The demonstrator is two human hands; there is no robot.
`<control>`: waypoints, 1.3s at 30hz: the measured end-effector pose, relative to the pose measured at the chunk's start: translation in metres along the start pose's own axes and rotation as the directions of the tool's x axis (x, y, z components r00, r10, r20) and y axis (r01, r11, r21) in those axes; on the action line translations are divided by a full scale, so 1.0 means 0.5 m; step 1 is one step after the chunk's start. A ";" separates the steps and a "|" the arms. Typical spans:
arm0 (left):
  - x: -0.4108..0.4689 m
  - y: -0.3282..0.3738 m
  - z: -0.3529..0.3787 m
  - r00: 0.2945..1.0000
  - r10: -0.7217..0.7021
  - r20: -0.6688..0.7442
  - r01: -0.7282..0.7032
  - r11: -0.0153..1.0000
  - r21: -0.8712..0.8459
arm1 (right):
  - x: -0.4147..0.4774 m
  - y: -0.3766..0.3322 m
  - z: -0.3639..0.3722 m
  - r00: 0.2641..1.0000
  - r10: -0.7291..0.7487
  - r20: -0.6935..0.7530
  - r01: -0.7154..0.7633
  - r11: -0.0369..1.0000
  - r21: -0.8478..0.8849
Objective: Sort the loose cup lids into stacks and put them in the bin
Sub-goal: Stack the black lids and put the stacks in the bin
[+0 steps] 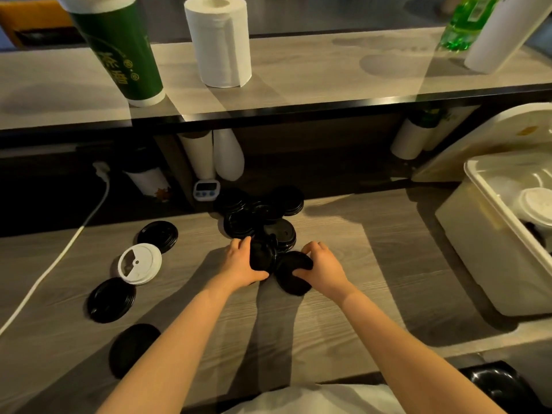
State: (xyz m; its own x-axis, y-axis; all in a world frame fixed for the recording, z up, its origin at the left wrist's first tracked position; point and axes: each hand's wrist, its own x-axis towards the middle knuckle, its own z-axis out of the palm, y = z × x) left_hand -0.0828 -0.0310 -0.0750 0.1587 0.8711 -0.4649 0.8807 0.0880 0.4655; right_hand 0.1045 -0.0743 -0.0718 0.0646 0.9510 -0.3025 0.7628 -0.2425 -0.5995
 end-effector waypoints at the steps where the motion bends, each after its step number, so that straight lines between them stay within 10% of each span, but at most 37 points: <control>1: 0.001 -0.001 0.000 1.000 -0.007 -0.003 0.007 1.000 -0.014 | 0.001 0.003 -0.003 1.000 0.014 -0.005 -0.014 0.998 0.063; 9: -0.034 -0.017 0.000 0.996 0.012 -0.085 -0.022 0.993 -0.116 | -0.023 -0.004 -0.066 0.987 0.117 0.106 -0.157 0.630 0.761; 17: -0.110 0.025 -0.041 0.943 0.229 -0.242 -0.270 0.951 -0.153 | -0.037 -0.092 -0.091 0.995 -0.010 0.098 -0.086 0.394 0.915; 25: -0.162 0.045 -0.051 0.937 0.265 -0.227 -0.340 0.839 -0.425 | -0.051 -0.138 -0.058 0.996 -0.006 0.089 -0.080 0.385 0.919; 31: -0.179 0.060 -0.074 0.993 0.091 -0.081 -0.091 0.112 -0.989 | -0.065 -0.145 -0.045 0.996 -0.081 0.041 -0.003 0.425 0.905; 39: -0.170 0.041 -0.059 0.999 0.013 -0.041 -0.042 0.139 -0.989 | -0.062 -0.141 -0.029 0.986 -0.159 0.045 0.044 0.518 0.854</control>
State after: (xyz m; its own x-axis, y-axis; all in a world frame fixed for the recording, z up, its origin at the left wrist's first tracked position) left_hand -0.0914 -0.0888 -0.0039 0.1515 0.8911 -0.4278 -0.3257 0.4536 0.8296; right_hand 0.0582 -0.0837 -0.0094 -0.0868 0.9677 -0.2368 -0.1512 -0.2477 -0.9570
